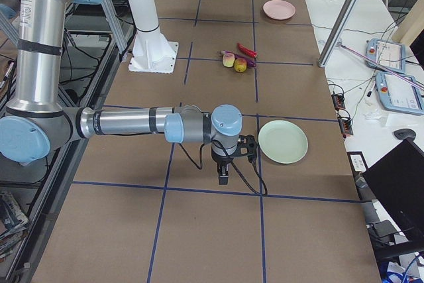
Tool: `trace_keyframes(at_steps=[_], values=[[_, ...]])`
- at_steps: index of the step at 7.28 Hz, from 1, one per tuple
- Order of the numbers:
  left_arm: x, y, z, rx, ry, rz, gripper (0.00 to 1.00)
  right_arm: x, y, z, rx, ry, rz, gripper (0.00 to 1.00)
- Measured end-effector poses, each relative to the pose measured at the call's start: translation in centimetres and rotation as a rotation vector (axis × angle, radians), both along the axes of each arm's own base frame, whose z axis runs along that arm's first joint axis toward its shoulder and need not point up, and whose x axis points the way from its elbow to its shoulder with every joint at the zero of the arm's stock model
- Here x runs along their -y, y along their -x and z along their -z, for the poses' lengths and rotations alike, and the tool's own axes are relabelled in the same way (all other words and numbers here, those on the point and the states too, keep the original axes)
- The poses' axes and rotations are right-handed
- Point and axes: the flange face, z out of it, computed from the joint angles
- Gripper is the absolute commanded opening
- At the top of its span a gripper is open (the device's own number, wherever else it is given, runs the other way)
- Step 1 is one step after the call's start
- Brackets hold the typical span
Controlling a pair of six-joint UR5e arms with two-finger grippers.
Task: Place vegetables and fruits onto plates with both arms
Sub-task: 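Move the right gripper over the fruits in the table center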
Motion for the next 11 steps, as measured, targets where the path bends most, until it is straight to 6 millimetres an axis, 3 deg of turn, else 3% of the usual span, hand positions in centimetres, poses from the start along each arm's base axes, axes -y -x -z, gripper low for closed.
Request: trace_keyframes(at_steps=[3,5,6,9,11], values=[[0.0,0.0,0.3,-0.001,-0.007,0.000,1.00,1.0,0.9,1.1,0.009,-0.036,0.018,1.00],[0.1,-0.2,0.6,-0.001,-0.015,-0.005,1.00,3.2,4.3,3.7,0.026,-0.127,0.073,1.00],[0.2,-0.2,0.7,-0.002,-0.017,-0.005,1.00,4.9,6.6,6.0,0.040,-0.144,0.074,1.00],[0.4,-0.3,1.0,-0.009,-0.022,-0.004,1.00,9.4,16.8,17.5,0.116,-0.129,0.021,1.00],[0.5,-0.3,1.1,-0.011,-0.024,-0.003,1.00,10.2,25.2,25.9,0.157,-0.095,-0.027,1.00]])
